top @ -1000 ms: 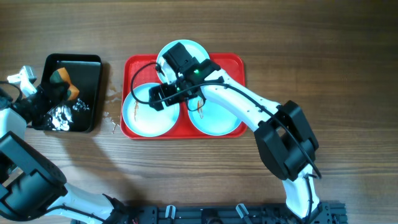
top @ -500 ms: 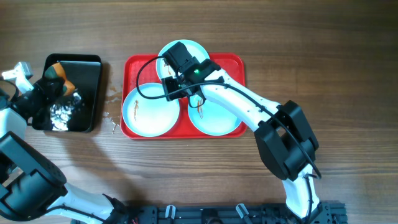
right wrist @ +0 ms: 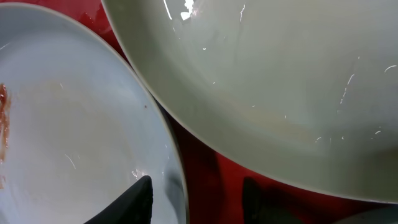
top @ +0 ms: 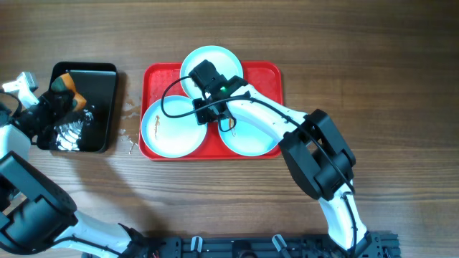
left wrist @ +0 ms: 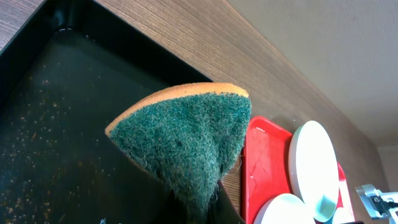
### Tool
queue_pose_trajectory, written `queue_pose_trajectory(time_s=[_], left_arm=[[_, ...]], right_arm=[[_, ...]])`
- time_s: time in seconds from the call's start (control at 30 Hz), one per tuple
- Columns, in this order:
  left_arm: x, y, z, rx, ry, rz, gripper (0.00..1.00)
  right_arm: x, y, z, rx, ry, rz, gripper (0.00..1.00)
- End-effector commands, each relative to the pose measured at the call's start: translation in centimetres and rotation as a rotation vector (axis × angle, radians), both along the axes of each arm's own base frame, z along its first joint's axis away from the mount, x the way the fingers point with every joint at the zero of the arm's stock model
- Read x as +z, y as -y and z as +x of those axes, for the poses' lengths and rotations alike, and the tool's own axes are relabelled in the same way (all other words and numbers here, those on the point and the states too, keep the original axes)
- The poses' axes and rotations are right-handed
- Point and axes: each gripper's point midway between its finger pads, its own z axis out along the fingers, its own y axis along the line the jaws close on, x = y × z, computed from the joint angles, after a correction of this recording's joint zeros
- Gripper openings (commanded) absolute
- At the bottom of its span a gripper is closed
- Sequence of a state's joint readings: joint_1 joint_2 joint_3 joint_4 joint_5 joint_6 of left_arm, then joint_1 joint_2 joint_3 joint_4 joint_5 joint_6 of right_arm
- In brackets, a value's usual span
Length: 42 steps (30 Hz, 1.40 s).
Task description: Clean dirty plates on tray and stack at the side
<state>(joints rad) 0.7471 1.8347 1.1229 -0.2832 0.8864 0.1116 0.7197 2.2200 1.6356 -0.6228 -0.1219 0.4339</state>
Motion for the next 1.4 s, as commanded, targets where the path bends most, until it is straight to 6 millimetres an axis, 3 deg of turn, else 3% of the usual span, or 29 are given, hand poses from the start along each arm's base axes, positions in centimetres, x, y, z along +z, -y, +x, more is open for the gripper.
queue_pose_trajectory(time_s=[0.0,0.07,0.4,0.43,0.53,0.6,0.63,0.67,0.73,0.77,0.8,0.83,0.9,1.0,1.03,1.07,1.1,1.2,1.23,1.27,1.37], left_arm=[[0.0,0.1,0.1,-0.011,0.007,0.017,0.04],[0.0,0.1,0.1,-0.011,0.007,0.017,0.04],[0.1,0.1,0.1,-0.013,0.010,0.013,0.04],[1.3,0.8,0.5,-0.053,0.073,-0.017,0.04],[4.8,1.9,1.4,-0.120,0.219,-0.087,0.04],[6.1,2.0,1.7,-0.133,0.260,-0.119,0.04],[5.9,2.0,1.7,-0.131,0.253,-0.113,0.04],[4.1,1.4,1.5,-0.084,0.179,-0.061,0.04],[-2.4,-0.4,0.2,0.042,-0.093,0.112,0.04],[-4.3,-0.6,-0.3,0.065,-0.161,0.146,0.04],[-4.5,-0.3,-0.3,0.060,-0.165,0.144,0.04],[-2.9,0.1,0.4,0.034,-0.107,0.128,0.04],[3.4,0.6,1.8,-0.015,0.062,0.115,0.04],[12.8,1.3,2.1,-0.045,0.277,0.230,0.04],[13.6,1.2,1.8,-0.026,0.277,0.255,0.04],[11.9,0.3,1.5,0.025,0.200,0.264,0.04],[8.5,-0.7,1.2,0.079,0.087,0.266,0.04],[-1.3,0.1,0.0,0.057,-0.124,0.136,0.04],[-1.7,0.6,0.1,0.042,-0.120,0.092,0.04],[0.5,1.4,0.9,-0.011,-0.019,0.041,0.04],[12.8,2.8,2.6,-0.108,0.318,-0.046,0.04]], right_arm=[[-1.3,0.1,-0.4,-0.007,-0.012,-0.024,0.30],[-1.3,0.0,-0.4,-0.005,-0.010,-0.023,0.22],[-1.8,-0.6,-1.0,0.010,0.009,-0.052,0.17],[-1.8,-0.6,-1.0,0.009,0.009,-0.051,0.10],[-1.8,-0.6,-1.0,0.009,0.009,-0.052,0.08],[-1.8,-0.6,-1.0,0.010,0.008,-0.053,0.07],[-1.8,-0.6,-1.1,0.010,0.008,-0.053,0.07],[-1.8,-0.6,-1.0,0.010,0.009,-0.052,0.06],[-1.8,-0.6,-1.0,0.010,0.010,-0.051,0.06],[-1.8,-0.6,-1.0,0.009,0.011,-0.050,0.06],[-1.8,-0.6,-1.0,0.009,0.011,-0.050,0.06],[-1.8,-0.6,-1.0,0.010,0.011,-0.050,0.06],[-1.8,-0.5,-1.1,0.009,0.005,-0.055,0.06],[-1.8,-0.5,-1.1,0.009,0.005,-0.055,0.06],[-1.8,-0.5,-1.1,0.010,0.005,-0.055,0.06],[-1.8,-0.5,-1.1,0.010,0.006,-0.055,0.06],[-1.8,-0.5,-1.1,0.009,0.006,-0.055,0.06],[-1.8,-0.6,-1.0,0.012,0.009,-0.053,0.06],[-1.8,-0.5,-1.1,0.012,0.007,-0.056,0.06],[-1.9,-0.4,-1.2,0.013,0.002,-0.060,0.06],[-1.9,-0.4,-1.2,0.012,0.000,-0.063,0.06]])
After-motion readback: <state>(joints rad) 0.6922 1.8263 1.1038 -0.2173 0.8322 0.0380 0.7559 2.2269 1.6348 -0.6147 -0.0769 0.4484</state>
